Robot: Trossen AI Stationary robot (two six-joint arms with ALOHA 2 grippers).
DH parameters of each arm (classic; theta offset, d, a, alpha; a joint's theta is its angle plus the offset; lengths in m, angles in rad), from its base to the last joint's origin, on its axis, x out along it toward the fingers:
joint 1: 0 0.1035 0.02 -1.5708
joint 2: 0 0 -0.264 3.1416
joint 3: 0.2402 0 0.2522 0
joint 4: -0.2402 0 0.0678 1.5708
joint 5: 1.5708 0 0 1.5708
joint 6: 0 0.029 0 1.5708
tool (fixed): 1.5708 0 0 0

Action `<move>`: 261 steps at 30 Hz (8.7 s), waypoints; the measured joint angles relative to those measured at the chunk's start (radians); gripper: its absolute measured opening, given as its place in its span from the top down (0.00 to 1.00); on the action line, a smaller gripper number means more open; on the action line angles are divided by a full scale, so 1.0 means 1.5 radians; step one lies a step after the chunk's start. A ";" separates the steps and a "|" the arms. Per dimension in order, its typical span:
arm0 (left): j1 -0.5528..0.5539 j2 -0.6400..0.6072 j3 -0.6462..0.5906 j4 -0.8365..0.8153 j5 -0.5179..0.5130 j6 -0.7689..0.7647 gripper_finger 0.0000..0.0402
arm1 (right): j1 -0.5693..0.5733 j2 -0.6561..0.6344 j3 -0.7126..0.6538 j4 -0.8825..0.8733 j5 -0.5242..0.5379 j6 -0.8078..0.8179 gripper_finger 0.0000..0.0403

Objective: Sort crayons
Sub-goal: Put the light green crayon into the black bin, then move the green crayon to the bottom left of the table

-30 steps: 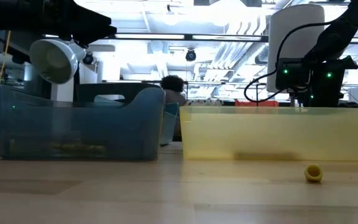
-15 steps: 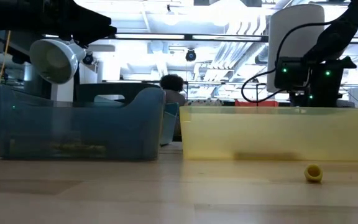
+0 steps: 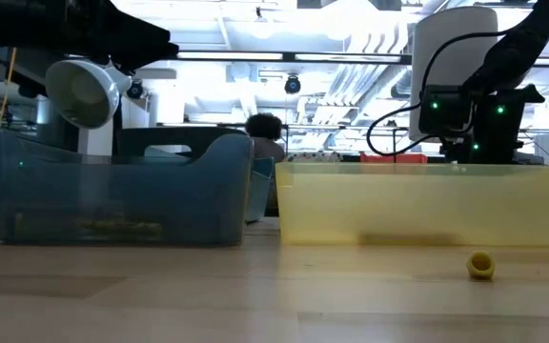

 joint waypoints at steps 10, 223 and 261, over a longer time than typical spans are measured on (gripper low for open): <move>0.000 0.000 0.000 0.000 0.000 0.000 0.51 | 0.000 0.000 0.000 0.000 0.005 -0.006 0.69; -0.094 -0.057 0.000 0.170 0.020 0.036 0.51 | 0.419 0.708 0.954 0.112 -0.363 -0.866 1.00; -0.094 -0.057 0.000 0.148 0.018 0.035 0.51 | 0.417 0.752 1.192 -0.304 -0.280 -0.700 0.72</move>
